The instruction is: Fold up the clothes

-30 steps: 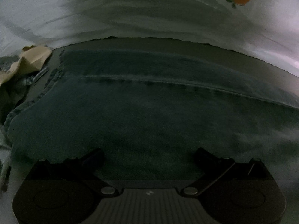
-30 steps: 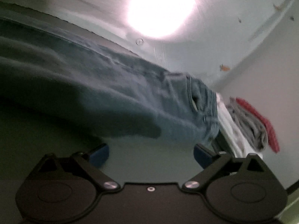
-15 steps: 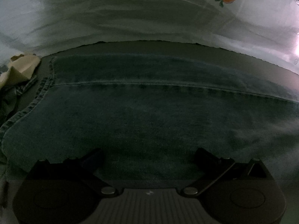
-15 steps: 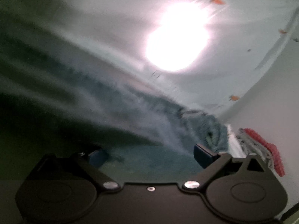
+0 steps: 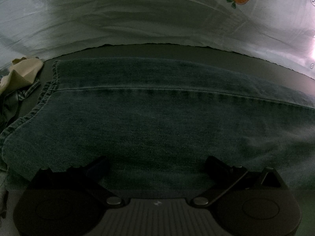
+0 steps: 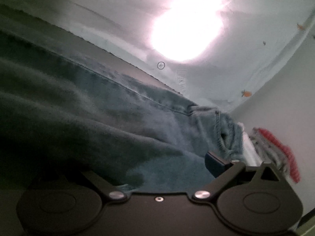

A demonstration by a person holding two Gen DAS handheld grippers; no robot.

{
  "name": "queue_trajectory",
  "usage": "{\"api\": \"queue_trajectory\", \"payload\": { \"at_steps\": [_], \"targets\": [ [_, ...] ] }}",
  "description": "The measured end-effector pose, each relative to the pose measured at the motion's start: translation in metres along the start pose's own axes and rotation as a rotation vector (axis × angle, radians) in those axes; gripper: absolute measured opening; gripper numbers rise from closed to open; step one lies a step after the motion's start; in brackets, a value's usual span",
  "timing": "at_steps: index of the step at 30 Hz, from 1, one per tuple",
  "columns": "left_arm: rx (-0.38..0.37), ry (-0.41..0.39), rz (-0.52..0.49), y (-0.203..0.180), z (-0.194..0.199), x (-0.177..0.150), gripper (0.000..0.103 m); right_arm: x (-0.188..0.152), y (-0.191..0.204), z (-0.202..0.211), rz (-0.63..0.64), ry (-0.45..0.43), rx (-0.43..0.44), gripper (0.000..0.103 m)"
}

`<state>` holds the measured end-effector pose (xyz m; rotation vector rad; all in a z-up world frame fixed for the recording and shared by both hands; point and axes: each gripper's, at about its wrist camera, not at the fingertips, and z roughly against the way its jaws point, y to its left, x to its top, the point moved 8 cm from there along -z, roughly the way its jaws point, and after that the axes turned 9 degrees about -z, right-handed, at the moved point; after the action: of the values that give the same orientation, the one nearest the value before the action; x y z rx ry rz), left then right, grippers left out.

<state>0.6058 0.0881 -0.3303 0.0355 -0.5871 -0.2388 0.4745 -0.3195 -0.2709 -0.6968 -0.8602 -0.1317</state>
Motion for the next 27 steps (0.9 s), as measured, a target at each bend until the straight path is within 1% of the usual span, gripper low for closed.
{"api": "queue_trajectory", "payload": {
  "at_steps": [2, 3, 5, 7, 9, 12, 16, 17, 19, 21, 24, 26, 27],
  "targets": [
    [0.002, 0.002, 0.002, -0.001, 0.000, 0.000, 0.103, 0.004, -0.003, -0.006, -0.026, -0.003, -0.006, 0.103],
    [0.001, 0.005, 0.002, -0.001, -0.001, 0.001, 0.103, 0.006, -0.006, -0.010, -0.044, 0.000, -0.023, 0.103],
    [-0.002, 0.011, 0.000, -0.001, -0.001, 0.001, 0.103, 0.006, -0.013, -0.013, -0.057, 0.027, -0.046, 0.103],
    [-0.004, 0.018, 0.000, -0.001, -0.001, 0.001, 0.103, 0.002, -0.020, -0.003, -0.059, 0.031, -0.066, 0.103],
    [-0.004, 0.021, 0.003, 0.000, -0.001, 0.002, 0.103, -0.007, -0.026, 0.014, -0.031, 0.014, -0.084, 0.103],
    [0.002, 0.012, 0.007, -0.001, -0.001, 0.001, 0.103, -0.033, -0.026, 0.023, 0.005, 0.025, -0.056, 0.103],
    [0.002, 0.012, 0.006, -0.001, -0.001, 0.001, 0.103, -0.033, -0.037, 0.038, -0.027, 0.024, -0.047, 0.103],
    [0.001, 0.014, 0.006, -0.001, -0.001, 0.001, 0.103, -0.033, -0.038, 0.039, -0.036, 0.031, -0.042, 0.103],
    [-0.001, 0.015, 0.004, 0.000, -0.001, 0.001, 0.103, -0.039, -0.038, 0.036, -0.046, 0.073, -0.024, 0.103],
    [-0.001, 0.012, 0.004, 0.000, 0.000, 0.001, 0.103, -0.041, -0.040, 0.041, -0.048, 0.074, -0.025, 0.103],
    [0.001, 0.001, 0.005, -0.001, 0.001, 0.001, 0.103, -0.047, -0.043, 0.050, 0.000, 0.097, -0.068, 0.103],
    [0.004, -0.007, 0.006, -0.002, 0.001, 0.000, 0.103, -0.059, -0.050, 0.052, -0.008, 0.143, -0.075, 0.103],
    [0.005, -0.011, 0.006, -0.002, 0.001, 0.000, 0.103, -0.064, -0.056, 0.054, -0.043, 0.167, -0.064, 0.102]
  ]
}}
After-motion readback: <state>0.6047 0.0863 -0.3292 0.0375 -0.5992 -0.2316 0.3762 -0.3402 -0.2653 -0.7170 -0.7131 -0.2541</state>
